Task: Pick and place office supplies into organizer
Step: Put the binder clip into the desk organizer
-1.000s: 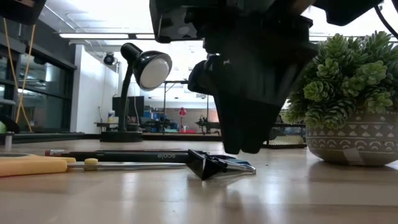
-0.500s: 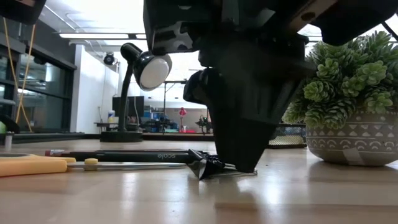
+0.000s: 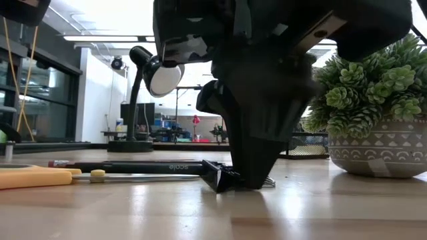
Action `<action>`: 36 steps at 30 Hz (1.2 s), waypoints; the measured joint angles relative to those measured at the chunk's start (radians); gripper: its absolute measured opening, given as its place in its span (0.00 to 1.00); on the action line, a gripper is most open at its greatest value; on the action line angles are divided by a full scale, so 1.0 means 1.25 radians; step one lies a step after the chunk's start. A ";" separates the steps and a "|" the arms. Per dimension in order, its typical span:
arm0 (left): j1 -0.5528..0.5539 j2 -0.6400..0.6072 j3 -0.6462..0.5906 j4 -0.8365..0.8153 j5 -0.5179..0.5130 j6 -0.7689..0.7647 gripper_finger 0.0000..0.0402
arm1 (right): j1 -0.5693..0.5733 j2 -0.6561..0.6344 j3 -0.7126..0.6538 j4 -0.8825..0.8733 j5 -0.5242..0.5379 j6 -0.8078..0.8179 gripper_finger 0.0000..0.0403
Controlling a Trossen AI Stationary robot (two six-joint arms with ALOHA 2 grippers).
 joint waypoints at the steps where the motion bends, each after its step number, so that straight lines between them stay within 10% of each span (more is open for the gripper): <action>1: 0.000 0.000 0.000 0.000 -0.001 0.000 0.00 | 0.000 0.001 0.000 0.000 0.001 0.000 0.10; 21: 0.000 0.000 0.000 0.000 -0.008 0.000 0.00 | -0.026 0.008 0.185 -0.246 0.124 0.041 0.00; 36: 0.000 0.000 0.000 0.000 -0.014 -0.015 0.00 | -0.328 0.005 0.319 -0.545 0.271 0.119 0.00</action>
